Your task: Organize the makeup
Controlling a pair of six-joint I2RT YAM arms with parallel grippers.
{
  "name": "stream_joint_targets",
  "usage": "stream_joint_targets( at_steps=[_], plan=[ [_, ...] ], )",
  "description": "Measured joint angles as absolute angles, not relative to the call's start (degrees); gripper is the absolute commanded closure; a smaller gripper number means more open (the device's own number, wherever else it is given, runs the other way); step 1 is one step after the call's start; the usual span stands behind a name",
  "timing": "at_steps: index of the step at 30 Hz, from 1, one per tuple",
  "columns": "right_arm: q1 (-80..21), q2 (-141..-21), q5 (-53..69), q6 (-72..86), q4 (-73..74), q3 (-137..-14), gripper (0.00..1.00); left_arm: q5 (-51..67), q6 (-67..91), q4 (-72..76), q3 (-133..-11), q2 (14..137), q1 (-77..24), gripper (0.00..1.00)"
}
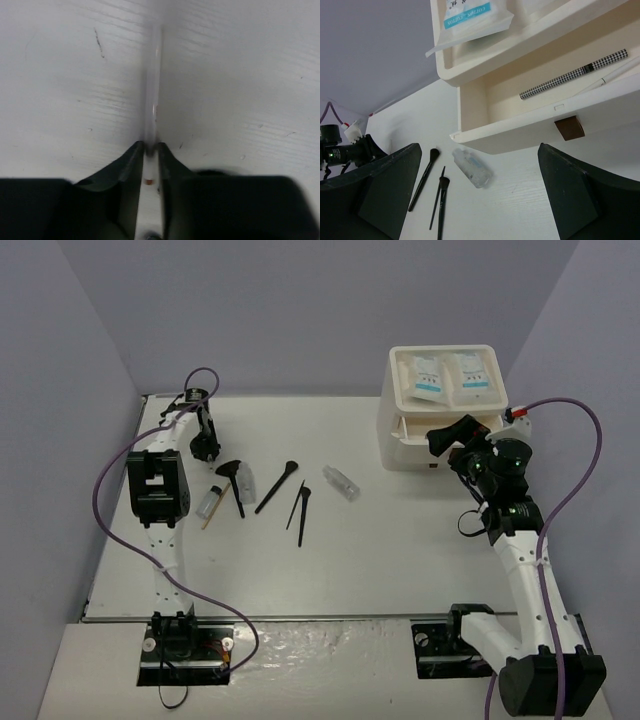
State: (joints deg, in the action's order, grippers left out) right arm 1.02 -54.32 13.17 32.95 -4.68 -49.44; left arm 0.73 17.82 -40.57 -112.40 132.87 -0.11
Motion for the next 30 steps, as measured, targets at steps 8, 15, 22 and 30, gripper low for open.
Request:
stream_joint_targets(
  at_steps=[8,15,22,30],
  plan=[
    [0.0,-54.5,15.5,32.1,-5.1,-49.3,0.02,-1.3,17.5,-39.9,-111.8,132.6,-1.8,1.0],
    [-7.7,-57.5,22.2,30.2,-8.6,-50.1,0.06,4.1,16.7,-36.9,-101.3,122.1,-2.5,1.0],
    [-21.0,-61.7,23.8,29.7,-13.1,-52.1,0.1,12.0,17.2,-27.7,-89.6,96.2,-12.7,1.0],
    [-33.3,-67.5,22.2,30.7,-19.8,-54.4,0.18,19.5,21.8,-19.2,-74.0,74.5,-28.7,1.0]
  ],
)
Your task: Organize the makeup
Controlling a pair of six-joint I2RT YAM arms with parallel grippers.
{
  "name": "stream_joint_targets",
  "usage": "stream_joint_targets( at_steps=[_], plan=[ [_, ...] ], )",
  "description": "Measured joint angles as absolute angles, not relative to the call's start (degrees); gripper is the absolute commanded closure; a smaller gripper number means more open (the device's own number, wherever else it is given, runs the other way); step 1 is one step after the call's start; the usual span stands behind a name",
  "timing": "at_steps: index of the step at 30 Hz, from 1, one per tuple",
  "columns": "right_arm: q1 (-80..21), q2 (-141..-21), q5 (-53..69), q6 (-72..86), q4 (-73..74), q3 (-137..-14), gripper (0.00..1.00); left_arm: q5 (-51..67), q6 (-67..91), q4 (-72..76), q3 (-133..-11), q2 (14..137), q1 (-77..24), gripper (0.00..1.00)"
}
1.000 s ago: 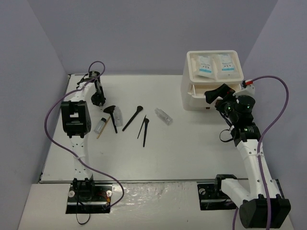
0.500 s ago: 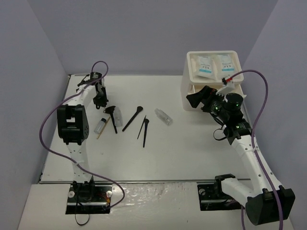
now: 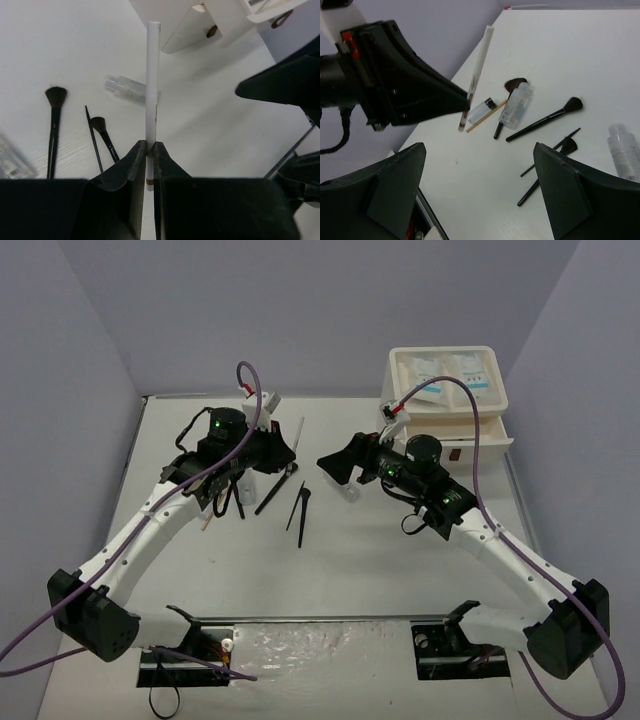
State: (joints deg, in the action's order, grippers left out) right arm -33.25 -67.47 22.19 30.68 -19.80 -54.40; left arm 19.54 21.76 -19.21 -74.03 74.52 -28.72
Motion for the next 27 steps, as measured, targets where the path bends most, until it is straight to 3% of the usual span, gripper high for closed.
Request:
stream_joint_targets(
  at_steps=[12,21,24,27],
  plan=[
    [-37.4,-73.3,17.9,32.1,-25.3,-56.7,0.38,21.6,25.0,-16.1,-69.4,71.1,-35.3,1.0],
    [-38.4,-75.2,15.3,33.1,-26.8,-57.3,0.98,21.6,25.7,-14.7,-69.4,70.8,-36.0,1.0],
    [-38.7,-75.3,14.4,33.9,-27.1,-57.4,1.0,21.2,25.7,-14.6,-69.3,70.9,-36.1,0.91],
    [-39.1,-75.2,12.8,33.9,-26.9,-57.4,1.0,20.7,25.8,-14.7,-69.3,71.1,-36.1,0.64]
  ],
)
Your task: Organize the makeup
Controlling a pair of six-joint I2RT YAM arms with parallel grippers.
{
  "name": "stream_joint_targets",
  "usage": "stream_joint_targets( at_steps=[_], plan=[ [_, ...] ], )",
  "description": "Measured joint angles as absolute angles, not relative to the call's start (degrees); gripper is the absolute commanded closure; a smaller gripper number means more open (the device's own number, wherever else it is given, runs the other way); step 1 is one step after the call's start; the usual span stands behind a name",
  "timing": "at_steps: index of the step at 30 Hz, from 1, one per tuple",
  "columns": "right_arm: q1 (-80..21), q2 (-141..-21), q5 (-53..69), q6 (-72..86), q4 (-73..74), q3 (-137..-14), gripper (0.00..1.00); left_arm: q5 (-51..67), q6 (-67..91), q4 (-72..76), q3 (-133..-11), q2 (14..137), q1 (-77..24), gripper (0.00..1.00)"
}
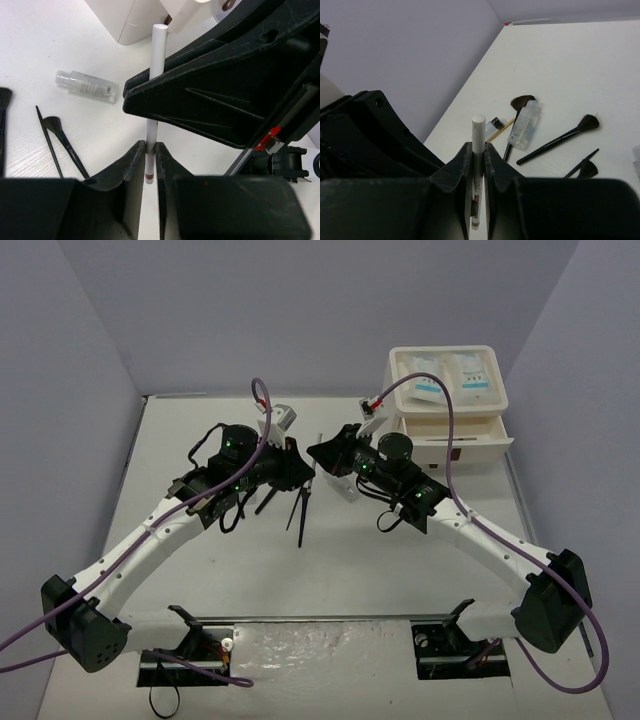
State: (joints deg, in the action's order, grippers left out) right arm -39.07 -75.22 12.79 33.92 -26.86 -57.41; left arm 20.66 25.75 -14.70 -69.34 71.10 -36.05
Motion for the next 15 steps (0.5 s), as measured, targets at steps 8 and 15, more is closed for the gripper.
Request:
stream_joint_targets(
  at_steps=[8,15],
  plan=[
    [-37.5,-72.3,2.4,33.9,-22.0,-57.3,1.0,12.6,24.5,-18.3,-69.4,71.2,-36.1,0.13],
    [-18.6,-66.7,-8.0,39.6,-17.0,-57.3,1.0,-2.2,22.2,-30.0,-69.9,69.7,-34.0,0.1]
  ],
)
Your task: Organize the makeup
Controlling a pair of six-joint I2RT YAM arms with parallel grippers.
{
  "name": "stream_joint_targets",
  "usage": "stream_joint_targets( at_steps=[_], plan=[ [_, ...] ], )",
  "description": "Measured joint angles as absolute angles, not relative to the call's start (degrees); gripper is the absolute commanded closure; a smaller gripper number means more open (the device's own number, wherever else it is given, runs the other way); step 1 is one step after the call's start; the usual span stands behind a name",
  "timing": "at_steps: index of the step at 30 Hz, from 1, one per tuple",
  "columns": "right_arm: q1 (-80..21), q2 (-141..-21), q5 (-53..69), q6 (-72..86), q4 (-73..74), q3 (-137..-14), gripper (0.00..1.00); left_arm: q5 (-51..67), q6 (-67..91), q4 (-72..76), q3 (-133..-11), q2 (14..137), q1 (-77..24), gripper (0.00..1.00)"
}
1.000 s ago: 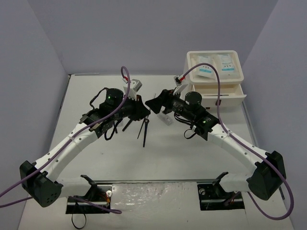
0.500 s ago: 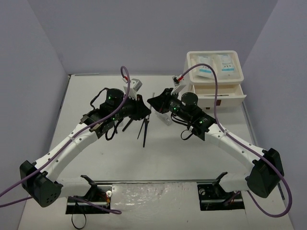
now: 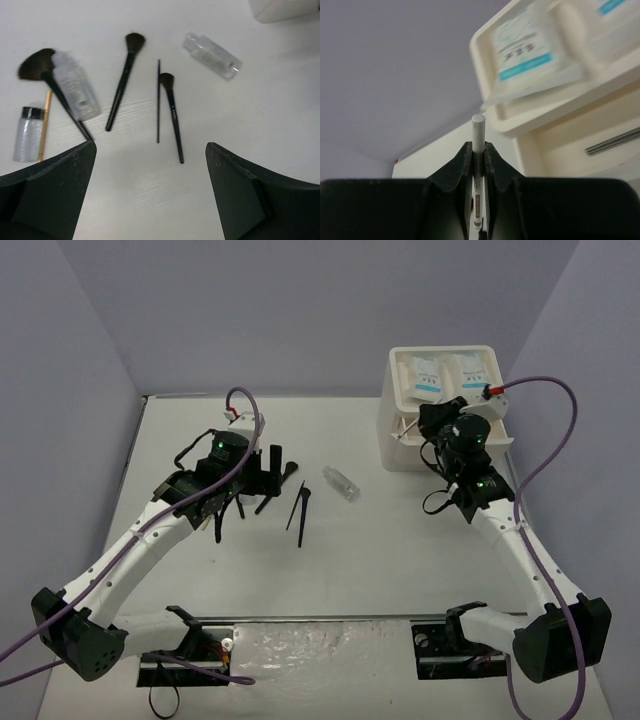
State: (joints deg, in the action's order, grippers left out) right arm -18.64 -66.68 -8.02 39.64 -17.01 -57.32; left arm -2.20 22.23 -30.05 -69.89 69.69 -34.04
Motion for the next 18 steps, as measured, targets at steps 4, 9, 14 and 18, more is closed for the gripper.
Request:
stream_joint_targets(
  at_steps=[4,9,14,18],
  plan=[
    [-10.1,-65.9,-10.9,44.3,-15.4,-57.3,1.0,-6.5,21.4,-34.4,-69.2,65.5,-29.6,0.09],
    [-2.5,-69.0,-11.0,49.7,-14.8,-57.5,1.0,-8.6,21.0,-37.1,-66.3,58.9,-24.0,0.09],
    [1.1,-75.6,-10.2,53.0,-14.3,-57.5,0.82,-9.1,20.3,-39.4,-63.3,56.4,-22.2,0.09],
    [2.2,-78.9,-9.3,53.9,-13.5,-58.6,0.51,-9.1,19.7,-40.2,-61.7,57.3,-21.8,0.09]
  ],
)
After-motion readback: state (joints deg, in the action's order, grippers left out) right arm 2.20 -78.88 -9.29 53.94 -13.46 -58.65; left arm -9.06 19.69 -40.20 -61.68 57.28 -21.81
